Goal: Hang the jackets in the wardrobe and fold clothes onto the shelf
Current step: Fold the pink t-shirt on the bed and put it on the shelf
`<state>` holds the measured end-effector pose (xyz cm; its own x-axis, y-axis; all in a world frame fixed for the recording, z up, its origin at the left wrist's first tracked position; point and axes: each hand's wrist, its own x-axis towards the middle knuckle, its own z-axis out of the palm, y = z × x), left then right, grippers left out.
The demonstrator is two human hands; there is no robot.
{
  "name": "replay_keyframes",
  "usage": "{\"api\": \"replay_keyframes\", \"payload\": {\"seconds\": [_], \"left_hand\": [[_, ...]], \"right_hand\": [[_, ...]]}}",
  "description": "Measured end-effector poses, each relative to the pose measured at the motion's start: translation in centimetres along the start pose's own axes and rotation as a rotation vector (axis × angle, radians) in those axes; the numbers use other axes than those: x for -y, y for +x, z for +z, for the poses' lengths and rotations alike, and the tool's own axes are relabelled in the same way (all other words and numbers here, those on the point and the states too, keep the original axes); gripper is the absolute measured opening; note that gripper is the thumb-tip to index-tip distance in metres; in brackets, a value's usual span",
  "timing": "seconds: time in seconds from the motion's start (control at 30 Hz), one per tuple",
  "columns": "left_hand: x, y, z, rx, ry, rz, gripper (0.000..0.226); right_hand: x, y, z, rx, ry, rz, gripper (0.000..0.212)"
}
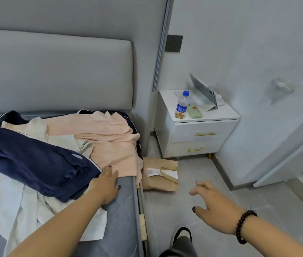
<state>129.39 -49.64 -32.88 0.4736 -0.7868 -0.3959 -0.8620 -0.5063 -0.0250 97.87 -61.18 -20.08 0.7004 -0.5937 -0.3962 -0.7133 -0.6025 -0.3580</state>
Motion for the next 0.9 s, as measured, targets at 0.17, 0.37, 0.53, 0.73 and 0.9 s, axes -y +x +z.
{"api": "replay_keyframes", "payload": {"seconds": [0.17,0.37,0.53,0.73,0.9], "left_hand": [[2.4,1.1,0.6,-0.095,0.032,-0.057,0.057],[4.9,2.4,-0.2,-0.287,-0.044,-0.107,0.017],[5.4,1.2,-3.5,-0.486,-0.583,-0.070,0.020],[6.7,-3.9,-12.3,-0.638,-0.796,0.217,0.016],[5.5,-9.8,-18.9,-0.778,-0.950,0.370,0.015]], "right_hand": [[3.4,3.0,0.6,0.047,-0.001,0.003,0.040],[6.5,6.1,1.9,0.083,-0.024,-0.107,0.041],[8.7,7.5,0.9,0.077,-0.039,-0.123,0.049],[15.0,9.1,-0.8,-0.178,0.166,-0.216,0.077],[20.7,8.6,-2.6,-0.328,0.273,-0.258,0.077]]}}
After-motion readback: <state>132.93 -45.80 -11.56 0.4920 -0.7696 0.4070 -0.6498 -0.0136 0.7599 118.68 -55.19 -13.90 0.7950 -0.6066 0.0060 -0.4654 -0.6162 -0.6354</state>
